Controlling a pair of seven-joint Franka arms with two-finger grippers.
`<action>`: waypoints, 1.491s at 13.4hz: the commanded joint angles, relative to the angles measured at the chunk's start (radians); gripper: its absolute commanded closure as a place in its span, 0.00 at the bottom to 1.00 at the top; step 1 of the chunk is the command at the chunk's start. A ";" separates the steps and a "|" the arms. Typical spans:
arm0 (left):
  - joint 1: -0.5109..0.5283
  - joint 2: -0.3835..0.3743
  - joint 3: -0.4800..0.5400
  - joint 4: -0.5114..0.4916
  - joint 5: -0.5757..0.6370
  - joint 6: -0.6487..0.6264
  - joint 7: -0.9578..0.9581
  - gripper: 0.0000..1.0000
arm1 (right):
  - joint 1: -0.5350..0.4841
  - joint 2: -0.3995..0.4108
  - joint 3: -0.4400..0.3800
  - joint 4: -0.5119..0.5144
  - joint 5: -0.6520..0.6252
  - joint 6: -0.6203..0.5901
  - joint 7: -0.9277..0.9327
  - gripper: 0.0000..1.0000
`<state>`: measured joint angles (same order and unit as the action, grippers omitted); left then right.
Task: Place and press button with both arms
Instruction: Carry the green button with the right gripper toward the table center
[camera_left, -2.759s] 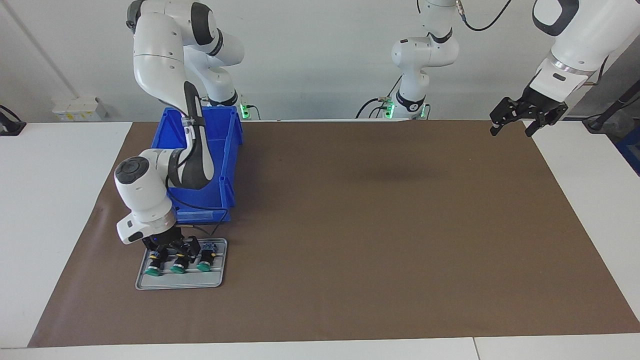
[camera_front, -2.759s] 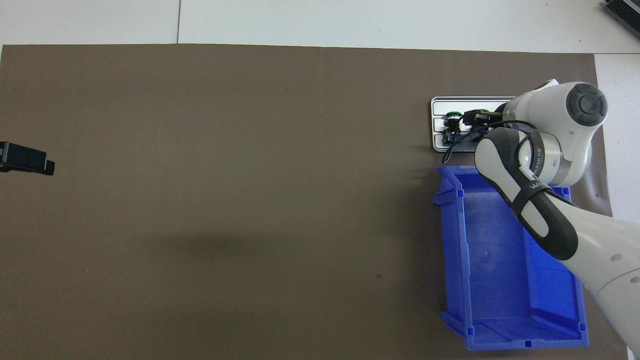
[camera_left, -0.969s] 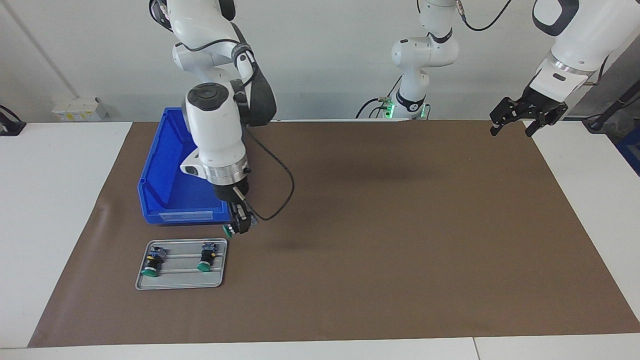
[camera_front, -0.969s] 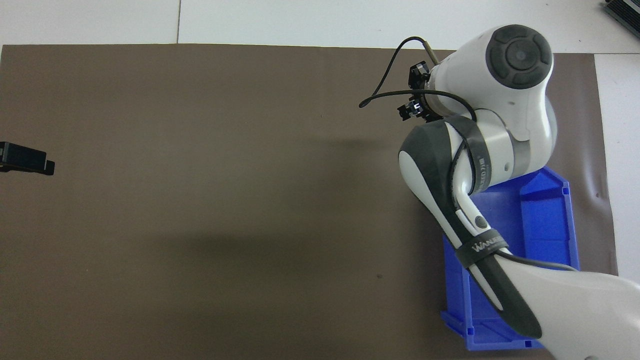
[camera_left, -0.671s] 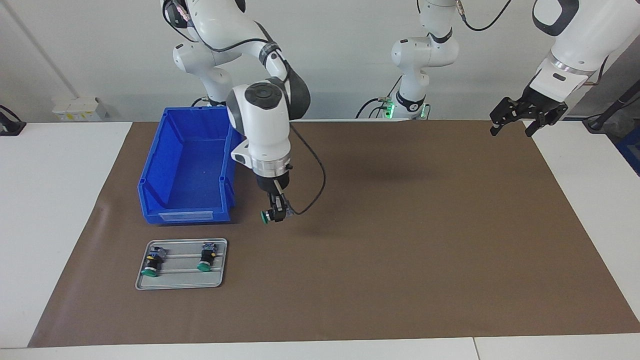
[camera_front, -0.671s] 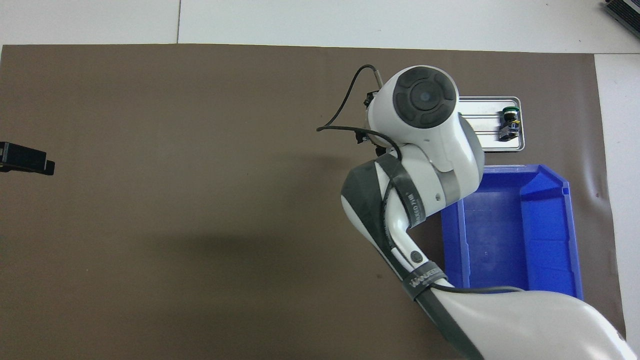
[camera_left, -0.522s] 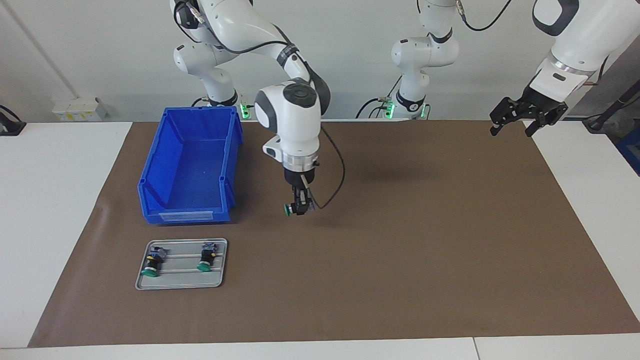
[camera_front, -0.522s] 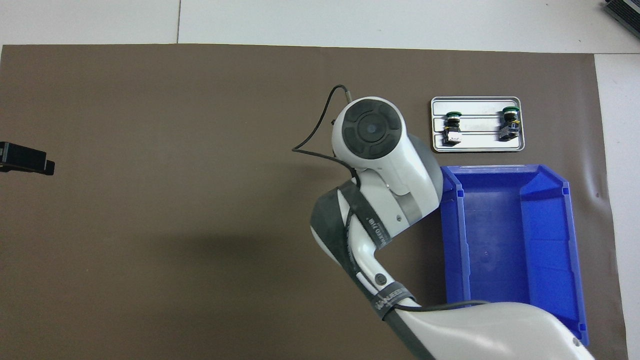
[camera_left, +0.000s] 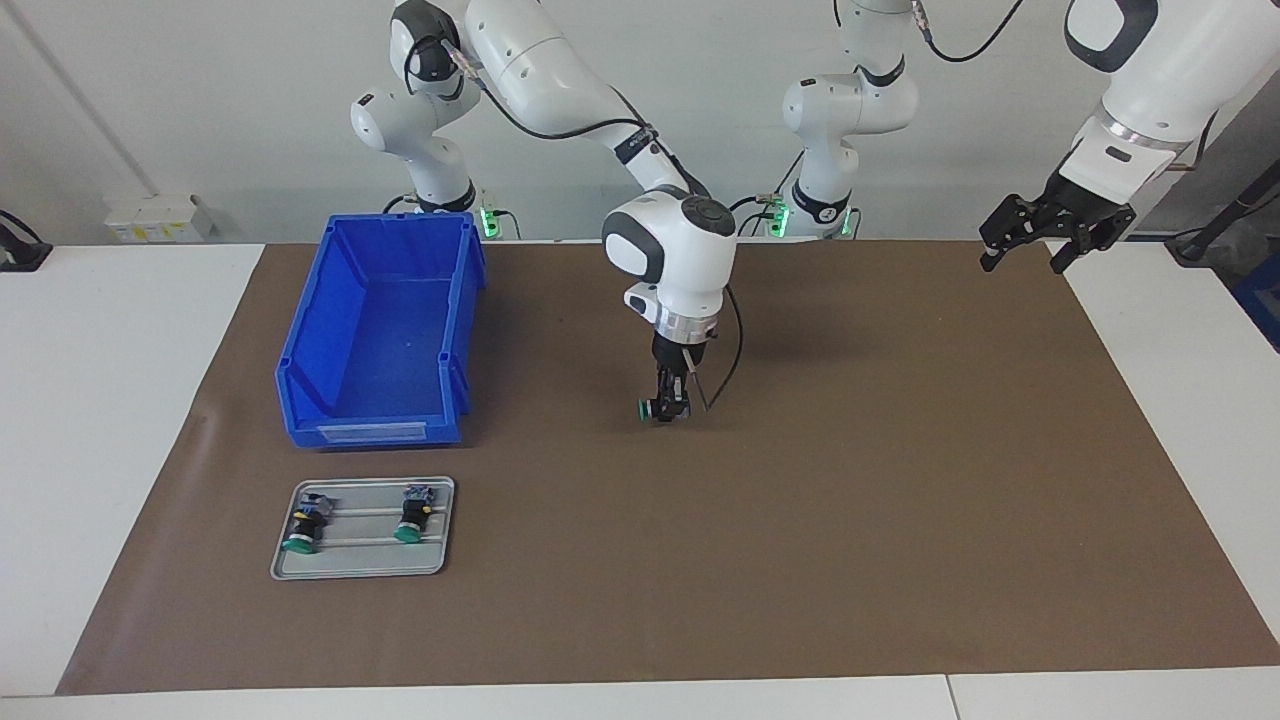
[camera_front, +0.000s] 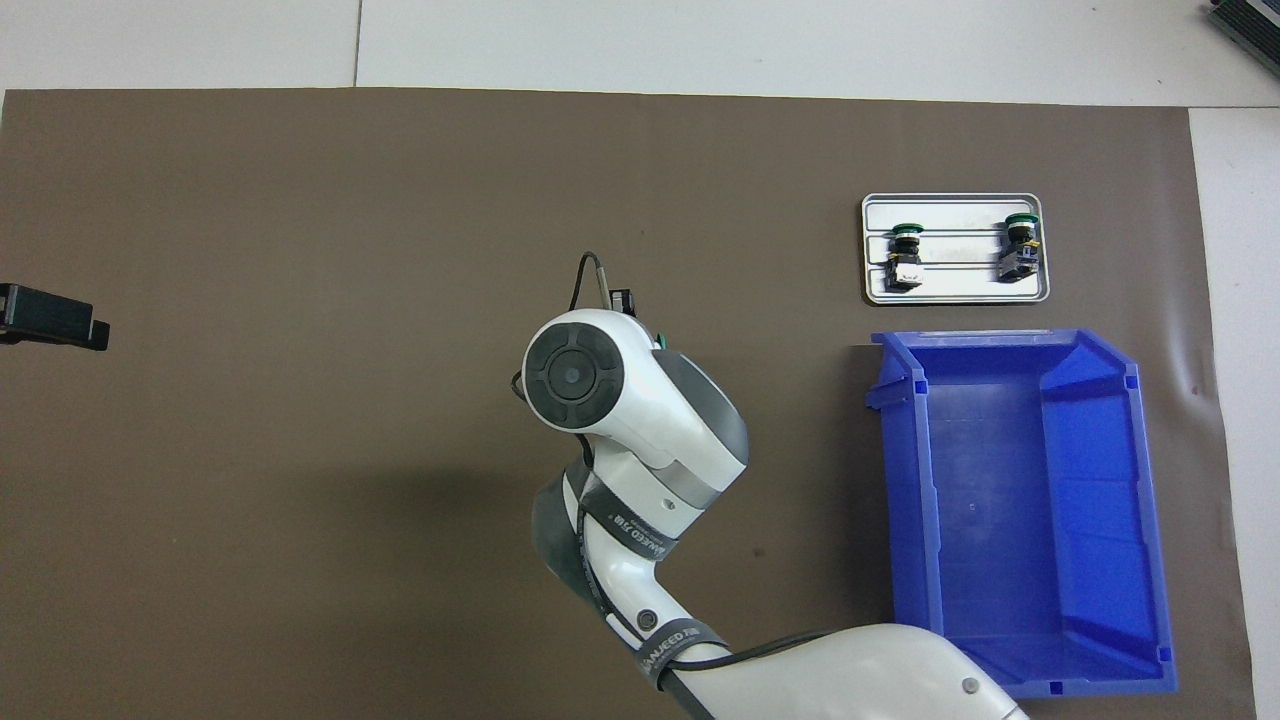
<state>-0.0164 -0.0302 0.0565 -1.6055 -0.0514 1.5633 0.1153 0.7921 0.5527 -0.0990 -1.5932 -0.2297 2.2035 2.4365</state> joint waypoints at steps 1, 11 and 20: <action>0.006 -0.033 -0.003 -0.040 -0.002 0.017 -0.006 0.00 | 0.016 0.012 0.001 -0.001 -0.023 0.016 0.077 1.00; 0.006 -0.033 -0.003 -0.040 -0.002 0.017 -0.006 0.00 | 0.059 0.004 0.001 -0.047 -0.028 0.044 0.053 0.00; 0.006 -0.033 -0.003 -0.040 -0.002 0.017 -0.006 0.00 | -0.115 -0.200 0.001 -0.051 0.015 -0.008 -0.510 0.00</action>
<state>-0.0164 -0.0302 0.0565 -1.6055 -0.0514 1.5633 0.1153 0.7312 0.4312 -0.1113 -1.6071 -0.2387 2.2242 2.0699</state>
